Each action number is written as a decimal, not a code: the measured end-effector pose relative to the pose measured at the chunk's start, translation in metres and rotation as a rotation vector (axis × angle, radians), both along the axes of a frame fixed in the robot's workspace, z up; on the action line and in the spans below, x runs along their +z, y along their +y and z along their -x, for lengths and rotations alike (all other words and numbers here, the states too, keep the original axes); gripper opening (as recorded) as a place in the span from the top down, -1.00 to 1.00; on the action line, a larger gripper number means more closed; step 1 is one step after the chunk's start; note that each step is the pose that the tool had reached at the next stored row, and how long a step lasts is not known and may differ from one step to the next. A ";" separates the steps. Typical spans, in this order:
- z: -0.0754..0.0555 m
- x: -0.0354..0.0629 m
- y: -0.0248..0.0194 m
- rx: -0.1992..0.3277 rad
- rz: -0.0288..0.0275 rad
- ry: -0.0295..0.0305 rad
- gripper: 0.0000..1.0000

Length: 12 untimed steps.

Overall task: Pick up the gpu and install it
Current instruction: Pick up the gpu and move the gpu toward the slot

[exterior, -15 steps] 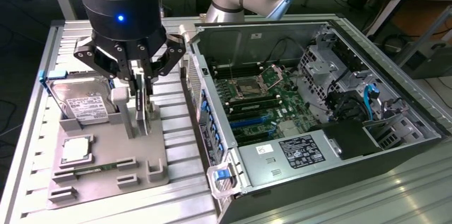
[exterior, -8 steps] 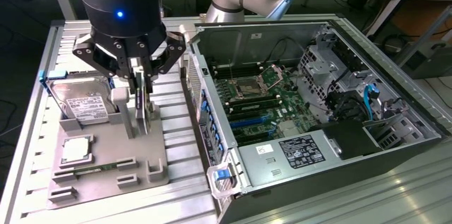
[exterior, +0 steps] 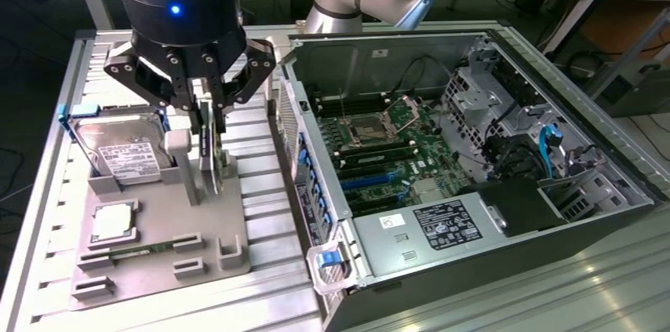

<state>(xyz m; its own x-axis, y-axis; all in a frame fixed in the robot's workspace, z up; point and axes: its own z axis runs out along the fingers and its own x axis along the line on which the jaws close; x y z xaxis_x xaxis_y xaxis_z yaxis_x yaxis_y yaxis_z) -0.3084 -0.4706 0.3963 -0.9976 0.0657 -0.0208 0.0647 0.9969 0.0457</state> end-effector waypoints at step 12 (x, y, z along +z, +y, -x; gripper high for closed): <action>0.000 0.0041 0.0000 0.000 0.0001 0.0001 0.47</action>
